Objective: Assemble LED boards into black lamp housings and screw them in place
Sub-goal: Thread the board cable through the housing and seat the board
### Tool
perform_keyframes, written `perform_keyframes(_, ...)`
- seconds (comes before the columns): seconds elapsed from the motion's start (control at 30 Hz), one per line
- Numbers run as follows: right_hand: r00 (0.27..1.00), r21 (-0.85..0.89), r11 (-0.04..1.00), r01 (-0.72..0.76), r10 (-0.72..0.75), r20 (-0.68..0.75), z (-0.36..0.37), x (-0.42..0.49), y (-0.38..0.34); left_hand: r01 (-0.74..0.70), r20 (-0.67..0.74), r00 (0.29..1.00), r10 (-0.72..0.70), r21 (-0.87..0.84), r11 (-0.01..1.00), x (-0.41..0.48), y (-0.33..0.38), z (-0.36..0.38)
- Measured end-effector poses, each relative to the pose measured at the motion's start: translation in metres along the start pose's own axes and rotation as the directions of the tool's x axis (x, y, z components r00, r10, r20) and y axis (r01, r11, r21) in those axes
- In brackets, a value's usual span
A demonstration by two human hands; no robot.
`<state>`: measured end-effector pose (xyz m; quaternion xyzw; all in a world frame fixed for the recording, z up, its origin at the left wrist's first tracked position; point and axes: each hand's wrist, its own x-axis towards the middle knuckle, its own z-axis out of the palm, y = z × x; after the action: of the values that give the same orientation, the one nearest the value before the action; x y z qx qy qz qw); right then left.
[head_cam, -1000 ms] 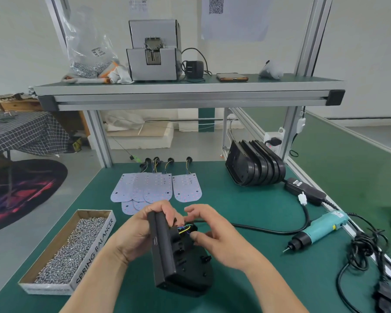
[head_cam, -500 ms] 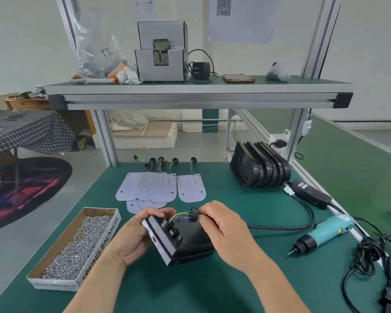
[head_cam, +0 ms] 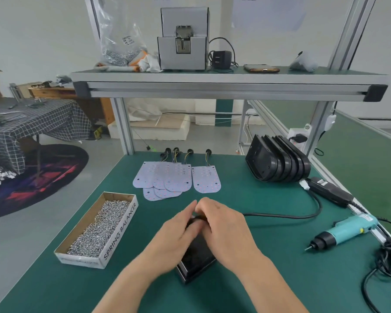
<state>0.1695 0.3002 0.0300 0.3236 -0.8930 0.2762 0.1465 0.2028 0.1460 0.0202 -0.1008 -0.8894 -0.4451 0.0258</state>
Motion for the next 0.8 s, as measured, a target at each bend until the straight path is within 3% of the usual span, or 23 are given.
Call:
perform_keyframes(0.13,0.997,0.026,0.998,0.050,-0.049,-0.052,-0.001,-0.004,-0.003,0.009,-0.039,0.999,-0.013,-0.099,0.995,-0.002,-0.004,-0.004)
perform_keyframes(0.3,0.954,-0.056,0.996,0.071,-0.085,-0.287,-0.001,-0.006,-0.017,-0.042,-0.080,0.996,0.044,0.026,0.999,-0.005,-0.011,-0.002)
perform_keyframes(0.53,0.883,-0.127,0.982,0.138,-0.180,-0.433,-0.005,-0.011,-0.013,0.170,-0.123,0.980,-0.154,0.127,0.977,-0.018,-0.027,0.009)
perform_keyframes(0.7,0.852,-0.057,0.990,0.126,-0.138,-0.506,-0.011,-0.013,-0.006,0.076,-0.226,0.970,-0.093,-0.086,0.993,-0.015,-0.012,0.006)
perform_keyframes(0.8,0.843,0.048,0.996,0.078,-0.040,-0.536,-0.025,-0.014,-0.005,0.106,-0.215,0.963,-0.160,-0.245,0.964,-0.010,0.005,0.009)
